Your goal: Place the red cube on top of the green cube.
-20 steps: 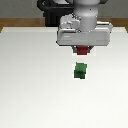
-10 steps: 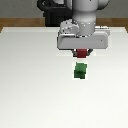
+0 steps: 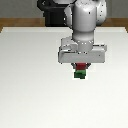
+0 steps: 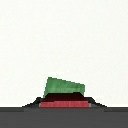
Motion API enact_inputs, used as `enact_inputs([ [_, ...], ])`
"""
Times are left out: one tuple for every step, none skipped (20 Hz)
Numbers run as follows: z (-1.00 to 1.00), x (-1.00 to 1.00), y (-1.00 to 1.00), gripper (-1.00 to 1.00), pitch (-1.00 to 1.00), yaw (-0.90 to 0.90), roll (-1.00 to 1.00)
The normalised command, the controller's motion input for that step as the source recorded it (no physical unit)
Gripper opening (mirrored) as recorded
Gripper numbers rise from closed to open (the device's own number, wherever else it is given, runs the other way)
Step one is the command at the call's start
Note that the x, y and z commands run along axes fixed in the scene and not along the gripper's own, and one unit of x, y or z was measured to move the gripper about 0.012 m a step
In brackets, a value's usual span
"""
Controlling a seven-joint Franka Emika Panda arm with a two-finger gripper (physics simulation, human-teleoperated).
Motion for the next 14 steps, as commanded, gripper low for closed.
enact_inputs([
  [0.0,0.0,0.0,1.0,0.0,0.0,0.0],
  [0.0,0.0,0.0,1.0,0.0,0.0,0.0],
  [0.0,0.0,0.0,1.0,0.0,0.0,0.0],
  [0.0,0.0,0.0,1.0,0.0,0.0,0.0],
  [0.0,0.0,0.0,1.0,0.0,0.0,0.0],
  [0.0,0.0,0.0,1.0,0.0,0.0,0.0],
  [0.0,0.0,0.0,1.0,0.0,0.0,0.0],
  [0.0,0.0,0.0,1.0,0.0,0.0,0.0],
  [0.0,0.0,0.0,1.0,0.0,0.0,0.0],
  [0.0,0.0,0.0,1.0,0.0,0.0,0.0],
  [0.0,0.0,0.0,1.0,0.0,0.0,0.0],
  [0.0,0.0,0.0,1.0,0.0,0.0,0.0],
  [0.0,0.0,0.0,1.0,0.0,0.0,0.0],
  [0.0,0.0,0.0,1.0,0.0,0.0,0.0],
])
